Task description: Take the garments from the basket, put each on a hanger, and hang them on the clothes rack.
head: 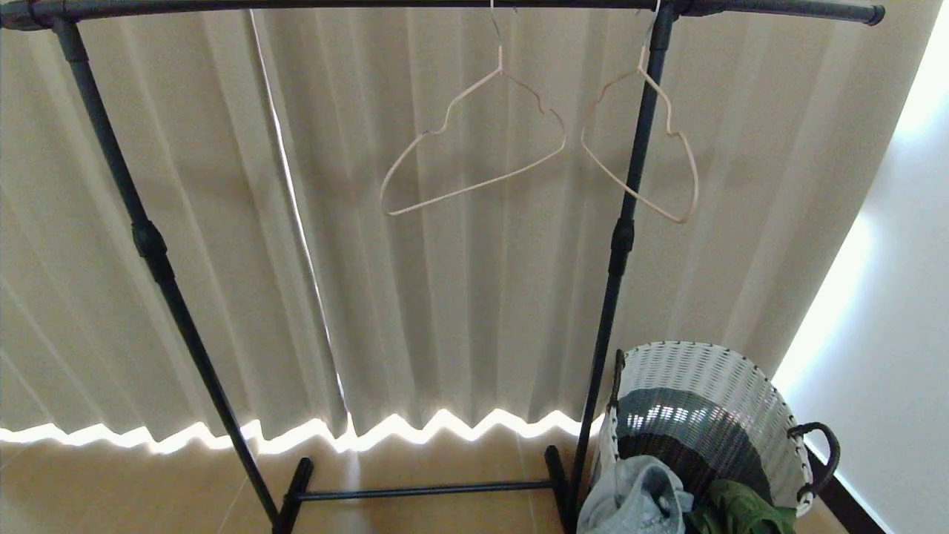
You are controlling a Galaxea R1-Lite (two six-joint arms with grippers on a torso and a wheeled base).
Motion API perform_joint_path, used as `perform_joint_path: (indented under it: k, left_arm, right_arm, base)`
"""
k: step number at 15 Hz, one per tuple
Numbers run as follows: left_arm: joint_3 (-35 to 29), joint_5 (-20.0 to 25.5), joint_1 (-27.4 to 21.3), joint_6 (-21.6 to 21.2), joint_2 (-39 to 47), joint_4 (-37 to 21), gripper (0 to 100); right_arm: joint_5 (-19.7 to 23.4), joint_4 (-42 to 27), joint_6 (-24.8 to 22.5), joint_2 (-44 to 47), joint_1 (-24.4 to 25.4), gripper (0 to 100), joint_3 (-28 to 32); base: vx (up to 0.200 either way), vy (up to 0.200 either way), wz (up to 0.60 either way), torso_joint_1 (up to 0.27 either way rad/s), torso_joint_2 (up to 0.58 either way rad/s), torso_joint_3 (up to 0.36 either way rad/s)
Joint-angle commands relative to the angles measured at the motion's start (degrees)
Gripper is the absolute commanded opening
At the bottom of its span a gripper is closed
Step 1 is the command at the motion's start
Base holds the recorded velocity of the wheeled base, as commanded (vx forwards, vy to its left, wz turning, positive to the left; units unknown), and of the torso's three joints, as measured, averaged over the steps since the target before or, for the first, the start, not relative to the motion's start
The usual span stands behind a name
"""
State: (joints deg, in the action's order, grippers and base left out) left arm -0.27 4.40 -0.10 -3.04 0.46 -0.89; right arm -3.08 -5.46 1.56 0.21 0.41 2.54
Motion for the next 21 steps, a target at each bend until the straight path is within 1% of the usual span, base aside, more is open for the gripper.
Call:
perform_joint_path:
  k: [1,13,19,21]
  left_arm:
    - [0.00,-0.01,0.01,0.05,-0.02,0.01,100]
    - [0.00,-0.09,0.01,0.05,0.06,0.01,100]
    - [0.00,-0.09,0.01,0.05,0.06,0.01,100]
    - [0.00,-0.09,0.01,0.05,-0.02,0.01,100]
  right_arm:
    - [0.01,0.01,0.02,-0.03,0.02,100,0.01]
    - [0.01,0.01,0.02,0.06,0.02,100,0.01]
    - [0.01,0.01,0.11,0.06,0.02,100,0.01]
    - [0.10,0.01,0.11,0.06,0.02,100,0.01]
  base:
    - [0.000,0.000,0.00,0.000,0.00,0.000]
    - [0.000,0.000,0.00,0.000,0.00,0.000]
    - [0.000,-0.200,0.00,0.000,0.00,0.003]
    - [0.000,0.000,0.00,0.000,0.00,0.000]
